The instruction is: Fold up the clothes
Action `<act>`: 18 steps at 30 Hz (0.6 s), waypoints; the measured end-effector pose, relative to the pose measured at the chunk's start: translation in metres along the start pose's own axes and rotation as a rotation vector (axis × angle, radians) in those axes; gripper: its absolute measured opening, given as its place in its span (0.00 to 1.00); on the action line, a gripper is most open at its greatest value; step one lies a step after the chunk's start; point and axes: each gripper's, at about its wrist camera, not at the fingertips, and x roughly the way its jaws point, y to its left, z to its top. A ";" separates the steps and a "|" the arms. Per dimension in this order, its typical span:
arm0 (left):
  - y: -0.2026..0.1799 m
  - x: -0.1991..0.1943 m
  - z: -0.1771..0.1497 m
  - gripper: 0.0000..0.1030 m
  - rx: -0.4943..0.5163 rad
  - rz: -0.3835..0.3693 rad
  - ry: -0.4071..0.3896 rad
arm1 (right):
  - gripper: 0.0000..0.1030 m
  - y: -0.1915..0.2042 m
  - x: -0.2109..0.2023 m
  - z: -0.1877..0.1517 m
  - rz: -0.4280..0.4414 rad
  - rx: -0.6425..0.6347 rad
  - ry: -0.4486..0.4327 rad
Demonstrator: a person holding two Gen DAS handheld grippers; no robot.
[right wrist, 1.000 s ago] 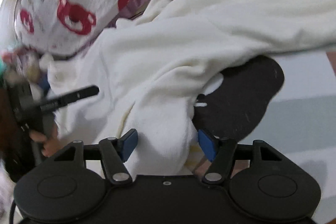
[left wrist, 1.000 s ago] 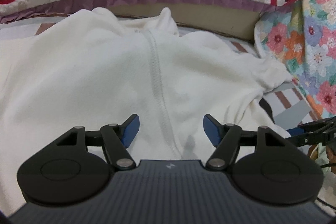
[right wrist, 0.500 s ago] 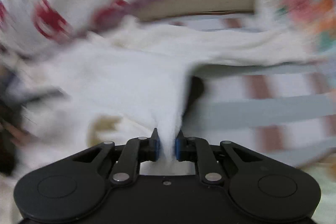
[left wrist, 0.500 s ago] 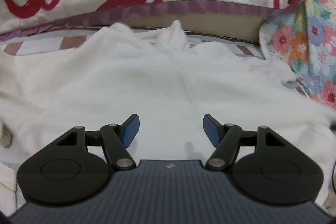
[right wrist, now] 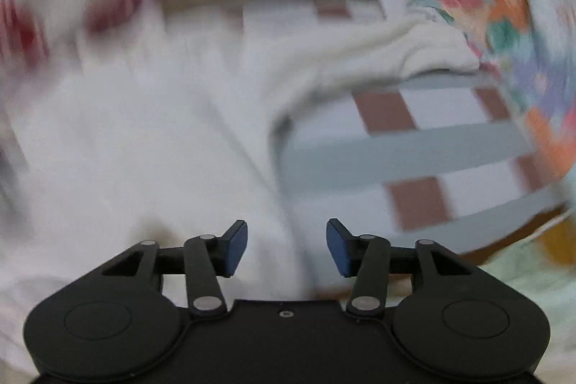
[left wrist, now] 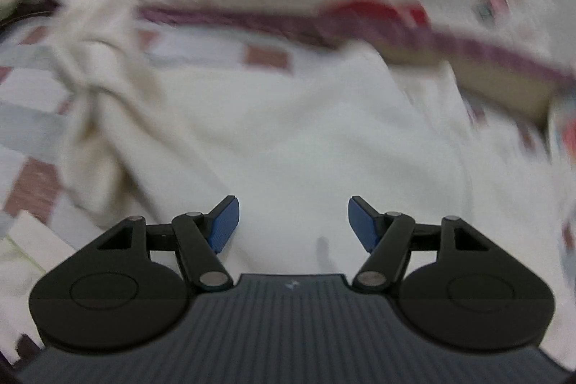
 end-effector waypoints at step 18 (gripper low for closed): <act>0.102 0.027 0.041 0.78 -0.280 0.132 -0.227 | 0.61 0.198 0.181 0.171 0.270 -0.355 -0.090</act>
